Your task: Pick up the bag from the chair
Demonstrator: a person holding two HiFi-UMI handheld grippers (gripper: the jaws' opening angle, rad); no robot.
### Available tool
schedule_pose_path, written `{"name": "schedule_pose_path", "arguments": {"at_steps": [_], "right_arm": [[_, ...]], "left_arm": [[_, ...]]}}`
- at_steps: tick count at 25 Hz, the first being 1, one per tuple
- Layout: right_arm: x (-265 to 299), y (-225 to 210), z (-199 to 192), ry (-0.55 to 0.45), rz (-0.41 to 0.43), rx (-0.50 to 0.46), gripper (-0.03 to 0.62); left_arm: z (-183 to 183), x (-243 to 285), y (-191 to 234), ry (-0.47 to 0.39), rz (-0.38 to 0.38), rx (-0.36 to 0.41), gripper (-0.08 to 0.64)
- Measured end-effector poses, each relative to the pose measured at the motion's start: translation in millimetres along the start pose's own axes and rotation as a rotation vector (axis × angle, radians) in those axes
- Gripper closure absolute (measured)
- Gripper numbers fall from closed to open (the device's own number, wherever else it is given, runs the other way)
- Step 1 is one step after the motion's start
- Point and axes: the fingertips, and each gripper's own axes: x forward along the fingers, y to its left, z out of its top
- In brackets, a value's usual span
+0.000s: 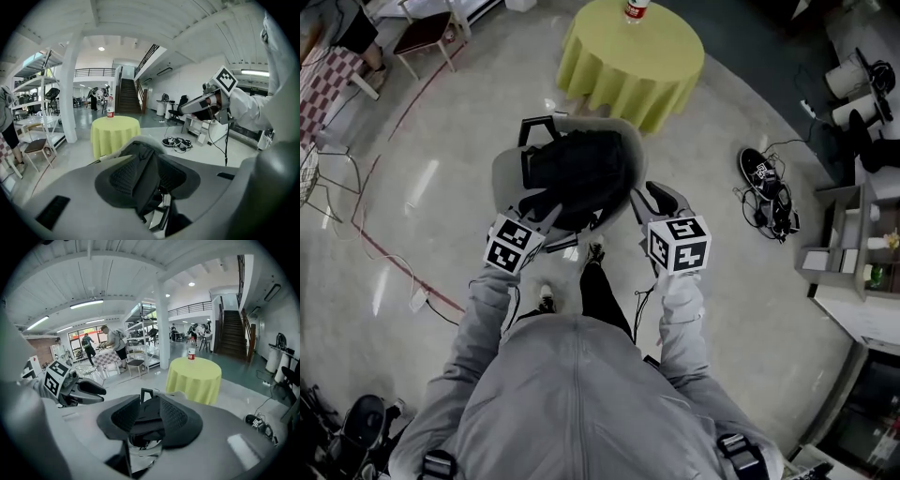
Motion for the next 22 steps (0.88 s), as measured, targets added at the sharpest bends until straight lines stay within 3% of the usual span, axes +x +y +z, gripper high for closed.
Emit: {"name": "schedule_pose_path", "arguments": {"at_steps": [4, 16, 22], "right_arm": [[33.1, -22.3, -15.2, 0.075, 0.043, 0.011, 0.428], [119.8, -55.1, -75.2, 0.298, 0.202, 0.068, 0.419], [151.7, -64.9, -103.7, 0.420, 0.232, 0.101, 0.419]], "left_arm": [[-11.4, 34.4, 7.8, 0.047, 0.001, -0.032, 0.411], [-72.7, 129.5, 31.0, 0.318, -0.001, -0.080, 0.356], [-86.1, 160.6, 26.8, 0.354, -0.088, -0.123, 0.336]]}}
